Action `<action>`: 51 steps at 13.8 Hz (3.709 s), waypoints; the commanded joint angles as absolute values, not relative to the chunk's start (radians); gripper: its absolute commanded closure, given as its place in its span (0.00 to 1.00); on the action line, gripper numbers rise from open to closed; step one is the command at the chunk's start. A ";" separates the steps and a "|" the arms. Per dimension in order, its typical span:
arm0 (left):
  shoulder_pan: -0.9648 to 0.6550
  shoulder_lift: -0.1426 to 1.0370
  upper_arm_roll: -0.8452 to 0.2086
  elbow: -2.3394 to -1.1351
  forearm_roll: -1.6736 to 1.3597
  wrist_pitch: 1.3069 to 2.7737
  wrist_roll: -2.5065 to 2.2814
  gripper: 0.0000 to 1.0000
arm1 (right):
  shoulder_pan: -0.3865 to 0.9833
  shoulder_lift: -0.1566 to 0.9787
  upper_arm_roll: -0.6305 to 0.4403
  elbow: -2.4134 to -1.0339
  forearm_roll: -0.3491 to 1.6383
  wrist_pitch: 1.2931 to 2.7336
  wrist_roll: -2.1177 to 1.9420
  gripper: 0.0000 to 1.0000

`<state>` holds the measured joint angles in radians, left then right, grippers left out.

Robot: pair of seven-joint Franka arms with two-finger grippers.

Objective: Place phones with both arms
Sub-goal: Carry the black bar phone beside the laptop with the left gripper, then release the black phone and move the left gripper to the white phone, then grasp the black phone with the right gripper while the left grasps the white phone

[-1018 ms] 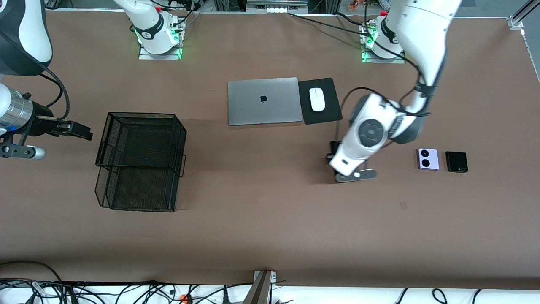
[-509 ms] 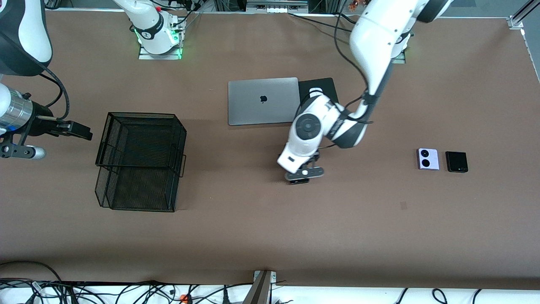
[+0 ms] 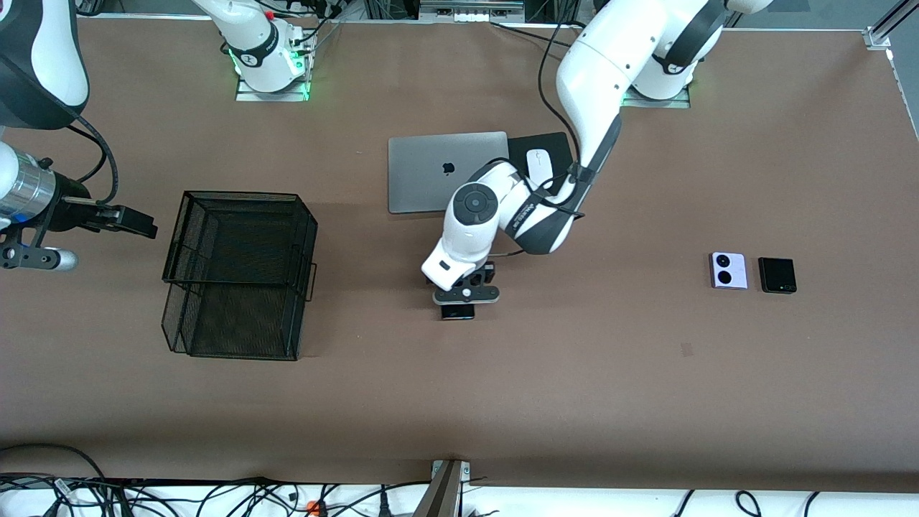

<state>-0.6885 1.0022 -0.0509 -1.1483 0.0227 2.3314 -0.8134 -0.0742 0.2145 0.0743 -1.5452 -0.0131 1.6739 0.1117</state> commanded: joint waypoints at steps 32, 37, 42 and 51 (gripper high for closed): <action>-0.118 0.598 0.026 -1.517 0.071 1.885 0.116 0.00 | 0.283 0.428 0.083 -1.528 0.017 1.938 0.301 0.00; -0.023 0.494 0.025 -1.783 0.071 2.145 0.221 0.00 | 0.495 0.609 0.077 -1.459 -0.055 2.075 0.579 0.00; 0.069 0.456 0.021 -1.951 0.067 2.328 0.224 0.00 | 0.587 0.784 0.078 -1.310 -0.071 2.150 0.673 0.00; 0.140 0.454 0.017 -2.103 0.054 2.519 0.106 0.00 | 0.634 0.914 0.072 -1.312 -0.093 2.384 0.672 0.00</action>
